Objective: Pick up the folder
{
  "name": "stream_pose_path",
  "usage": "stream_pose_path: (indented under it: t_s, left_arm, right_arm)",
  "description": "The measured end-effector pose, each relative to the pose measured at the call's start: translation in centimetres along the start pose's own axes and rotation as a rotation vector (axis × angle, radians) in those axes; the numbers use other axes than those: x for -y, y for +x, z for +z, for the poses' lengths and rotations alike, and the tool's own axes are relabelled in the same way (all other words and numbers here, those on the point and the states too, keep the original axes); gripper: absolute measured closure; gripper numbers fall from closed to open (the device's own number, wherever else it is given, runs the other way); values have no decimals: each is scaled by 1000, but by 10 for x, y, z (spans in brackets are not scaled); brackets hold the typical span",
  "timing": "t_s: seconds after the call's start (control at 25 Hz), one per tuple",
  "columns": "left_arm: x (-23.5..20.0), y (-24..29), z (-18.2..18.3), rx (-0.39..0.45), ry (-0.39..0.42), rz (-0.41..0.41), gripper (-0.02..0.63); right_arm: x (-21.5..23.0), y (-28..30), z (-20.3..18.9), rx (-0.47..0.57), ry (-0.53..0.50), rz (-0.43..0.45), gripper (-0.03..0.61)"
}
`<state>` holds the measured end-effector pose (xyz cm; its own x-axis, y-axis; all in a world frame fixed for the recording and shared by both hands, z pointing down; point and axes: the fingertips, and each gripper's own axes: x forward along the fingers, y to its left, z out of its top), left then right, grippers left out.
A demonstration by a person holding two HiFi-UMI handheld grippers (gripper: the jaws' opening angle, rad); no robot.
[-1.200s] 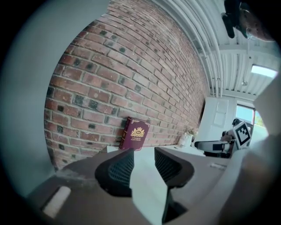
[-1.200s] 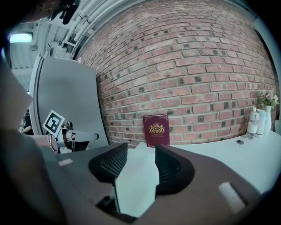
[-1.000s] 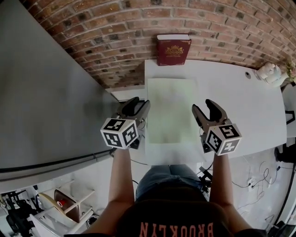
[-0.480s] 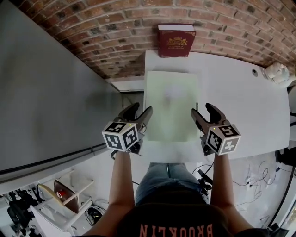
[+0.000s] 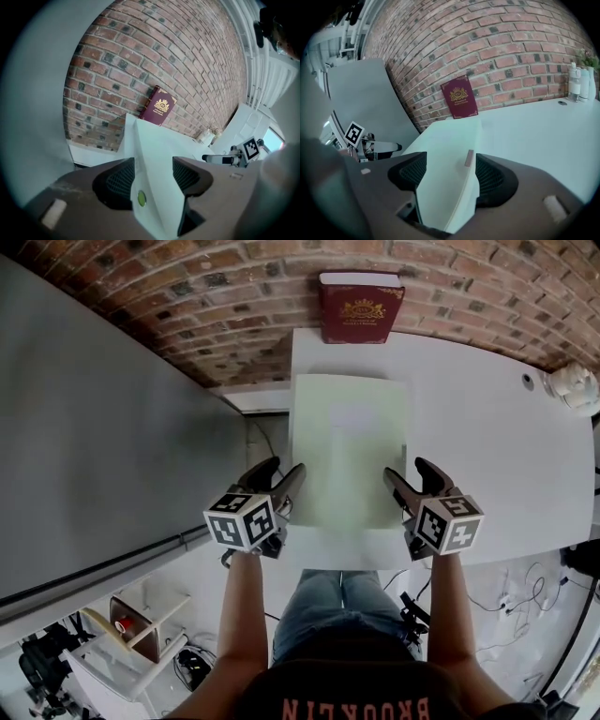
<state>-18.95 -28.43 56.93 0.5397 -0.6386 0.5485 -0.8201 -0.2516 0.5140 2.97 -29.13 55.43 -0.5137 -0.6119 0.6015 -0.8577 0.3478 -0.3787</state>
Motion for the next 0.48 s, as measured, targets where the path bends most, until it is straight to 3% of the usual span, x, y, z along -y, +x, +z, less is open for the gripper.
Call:
stream_pose_path:
  t_s: [0.48]
  left_arm:
    - [-1, 24, -16, -89, -77, -46, 353]
  right_arm:
    - [11, 19, -22, -68, 55, 28, 252]
